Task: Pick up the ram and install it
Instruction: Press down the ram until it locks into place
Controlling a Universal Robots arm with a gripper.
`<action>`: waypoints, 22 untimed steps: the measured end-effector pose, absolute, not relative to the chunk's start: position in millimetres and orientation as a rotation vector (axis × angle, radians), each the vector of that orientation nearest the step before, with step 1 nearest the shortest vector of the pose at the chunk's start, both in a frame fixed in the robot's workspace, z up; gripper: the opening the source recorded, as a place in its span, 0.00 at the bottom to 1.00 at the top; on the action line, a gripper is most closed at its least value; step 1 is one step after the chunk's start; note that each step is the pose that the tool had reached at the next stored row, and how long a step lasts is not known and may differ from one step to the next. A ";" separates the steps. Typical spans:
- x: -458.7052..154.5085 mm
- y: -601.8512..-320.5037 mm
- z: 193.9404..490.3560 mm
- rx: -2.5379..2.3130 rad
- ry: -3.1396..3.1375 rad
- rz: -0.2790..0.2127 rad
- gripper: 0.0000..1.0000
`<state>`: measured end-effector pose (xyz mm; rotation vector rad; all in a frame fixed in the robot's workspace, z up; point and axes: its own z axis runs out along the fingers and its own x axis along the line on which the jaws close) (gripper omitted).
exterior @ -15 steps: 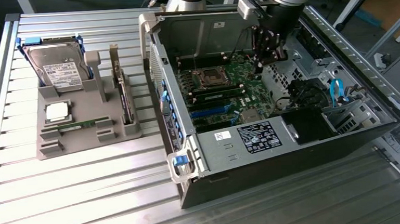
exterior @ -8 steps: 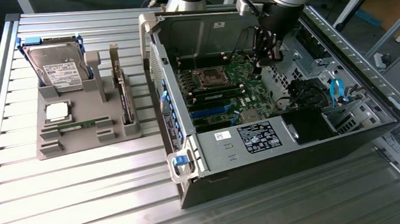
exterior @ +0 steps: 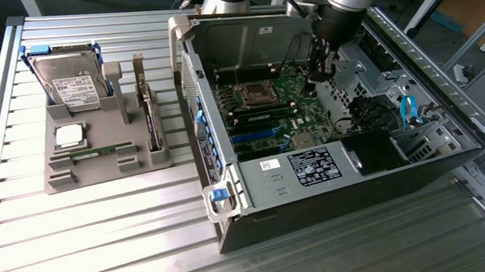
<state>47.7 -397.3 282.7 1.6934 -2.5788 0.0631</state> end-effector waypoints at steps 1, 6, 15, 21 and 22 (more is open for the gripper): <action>47.7 -397.3 282.1 1.669 -2.594 0.062 0.11; 47.7 -397.3 278.5 1.559 -2.660 0.059 0.11; 47.7 -397.3 271.5 1.324 -2.781 0.051 0.11; 47.7 -397.3 267.3 1.176 -2.845 0.046 0.11; 47.7 -397.3 266.3 1.144 -2.858 0.045 0.11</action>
